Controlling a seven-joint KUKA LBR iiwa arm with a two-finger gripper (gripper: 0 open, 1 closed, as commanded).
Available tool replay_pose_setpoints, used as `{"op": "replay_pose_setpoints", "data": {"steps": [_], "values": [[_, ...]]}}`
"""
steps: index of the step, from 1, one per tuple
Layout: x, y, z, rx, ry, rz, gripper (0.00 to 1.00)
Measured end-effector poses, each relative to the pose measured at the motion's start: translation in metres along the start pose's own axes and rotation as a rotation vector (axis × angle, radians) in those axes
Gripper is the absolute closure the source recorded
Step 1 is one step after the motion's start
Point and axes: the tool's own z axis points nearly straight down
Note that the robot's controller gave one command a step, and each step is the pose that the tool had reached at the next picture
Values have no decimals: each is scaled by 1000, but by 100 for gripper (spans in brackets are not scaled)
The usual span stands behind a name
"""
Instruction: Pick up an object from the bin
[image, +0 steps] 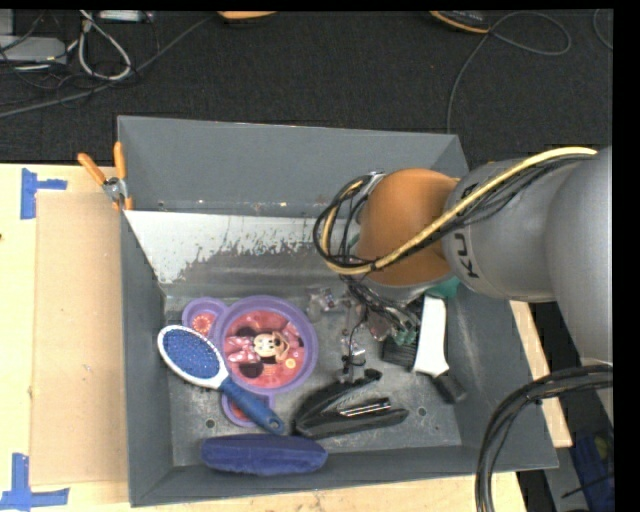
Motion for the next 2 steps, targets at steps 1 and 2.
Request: {"op": "replay_pose_setpoints", "data": {"steps": [1,2], "values": [[19,50,9,-3,-2,71,100],[19,50,9,-3,-2,71,100]]}}
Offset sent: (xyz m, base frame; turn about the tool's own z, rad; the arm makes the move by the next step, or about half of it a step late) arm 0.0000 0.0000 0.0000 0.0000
